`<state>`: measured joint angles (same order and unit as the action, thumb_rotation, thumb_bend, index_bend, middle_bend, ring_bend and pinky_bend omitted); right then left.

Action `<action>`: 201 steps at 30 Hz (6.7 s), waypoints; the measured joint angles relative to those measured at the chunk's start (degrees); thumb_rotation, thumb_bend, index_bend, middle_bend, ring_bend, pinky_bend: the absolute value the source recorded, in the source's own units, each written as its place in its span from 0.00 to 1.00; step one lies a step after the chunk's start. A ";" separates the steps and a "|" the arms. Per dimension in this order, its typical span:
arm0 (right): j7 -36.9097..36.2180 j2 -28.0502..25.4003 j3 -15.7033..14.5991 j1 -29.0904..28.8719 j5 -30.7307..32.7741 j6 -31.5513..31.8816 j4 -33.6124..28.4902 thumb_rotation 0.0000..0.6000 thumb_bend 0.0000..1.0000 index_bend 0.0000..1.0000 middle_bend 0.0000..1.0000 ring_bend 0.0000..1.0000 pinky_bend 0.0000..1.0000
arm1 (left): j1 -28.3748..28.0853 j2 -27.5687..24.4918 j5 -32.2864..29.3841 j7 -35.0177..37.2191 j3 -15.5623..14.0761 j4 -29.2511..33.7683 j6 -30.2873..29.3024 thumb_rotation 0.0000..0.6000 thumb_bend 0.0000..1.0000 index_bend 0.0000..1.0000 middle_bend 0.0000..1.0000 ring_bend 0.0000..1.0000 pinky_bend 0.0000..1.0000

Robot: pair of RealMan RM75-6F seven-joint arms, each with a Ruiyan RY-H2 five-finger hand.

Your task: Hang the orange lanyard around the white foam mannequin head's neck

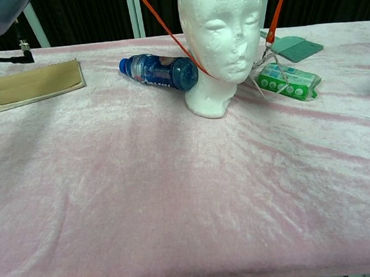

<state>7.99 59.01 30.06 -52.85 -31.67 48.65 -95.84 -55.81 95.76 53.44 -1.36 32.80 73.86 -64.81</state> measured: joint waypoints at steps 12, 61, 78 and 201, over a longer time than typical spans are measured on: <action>1.25 5.51 -1.47 -5.86 2.56 -3.34 8.49 1.00 0.45 0.76 0.12 0.24 0.21 | -3.20 6.00 1.79 2.71 -1.39 -15.80 1.35 1.00 0.40 0.56 0.18 0.00 0.00; 1.94 23.88 -7.41 -13.49 4.82 -15.96 39.66 1.00 0.09 0.23 0.05 0.18 0.18 | -11.40 22.00 4.15 19.05 -2.36 -56.67 16.29 1.00 0.10 0.22 0.07 0.00 0.00; -1.80 15.08 -5.86 -8.76 4.11 -12.71 26.88 1.00 0.01 0.17 0.04 0.18 0.18 | -7.07 16.90 3.05 4.02 -3.28 -44.66 13.19 1.00 0.01 0.20 0.06 0.00 0.00; 21.11 33.44 -20.38 9.90 -8.74 4.04 17.22 1.00 0.58 0.28 0.71 0.75 0.65 | 52.01 -30.57 24.20 2.21 -27.45 24.80 -22.76 1.00 0.04 0.22 0.06 0.00 0.00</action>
<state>29.10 92.45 9.67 -42.95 -40.42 52.70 -78.62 -3.80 65.19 77.64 0.85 5.34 98.66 -87.57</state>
